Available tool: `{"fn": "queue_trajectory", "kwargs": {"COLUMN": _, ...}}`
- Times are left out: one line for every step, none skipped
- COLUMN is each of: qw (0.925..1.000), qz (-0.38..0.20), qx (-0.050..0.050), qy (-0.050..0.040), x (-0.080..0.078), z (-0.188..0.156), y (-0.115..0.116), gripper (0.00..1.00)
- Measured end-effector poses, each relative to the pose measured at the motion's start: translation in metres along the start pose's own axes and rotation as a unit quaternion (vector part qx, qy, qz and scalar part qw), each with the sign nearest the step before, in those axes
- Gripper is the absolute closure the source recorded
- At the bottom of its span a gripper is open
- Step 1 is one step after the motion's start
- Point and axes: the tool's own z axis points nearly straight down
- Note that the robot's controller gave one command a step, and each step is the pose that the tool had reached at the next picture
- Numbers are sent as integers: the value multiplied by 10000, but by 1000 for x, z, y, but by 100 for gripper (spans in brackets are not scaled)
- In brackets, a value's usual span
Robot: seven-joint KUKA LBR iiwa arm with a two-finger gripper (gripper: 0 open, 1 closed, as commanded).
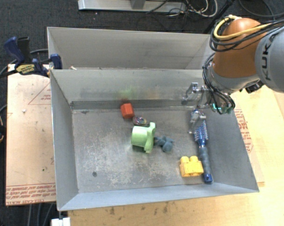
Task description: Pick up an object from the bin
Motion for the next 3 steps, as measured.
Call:
{"fn": "queue_trajectory", "kwargs": {"qw": 9989, "qz": -472, "qx": 11, "qy": -41, "x": 31, "z": 108, "y": 45, "gripper": 0}}
{"fn": "queue_trajectory", "kwargs": {"qw": 9989, "qz": -472, "qx": 6, "qy": -72, "x": 29, "z": 104, "y": 45, "gripper": 100}}
{"fn": "queue_trajectory", "kwargs": {"qw": 9934, "qz": -1147, "qx": 7, "qy": -61, "x": 19, "z": -15, "y": 49, "gripper": 100}}
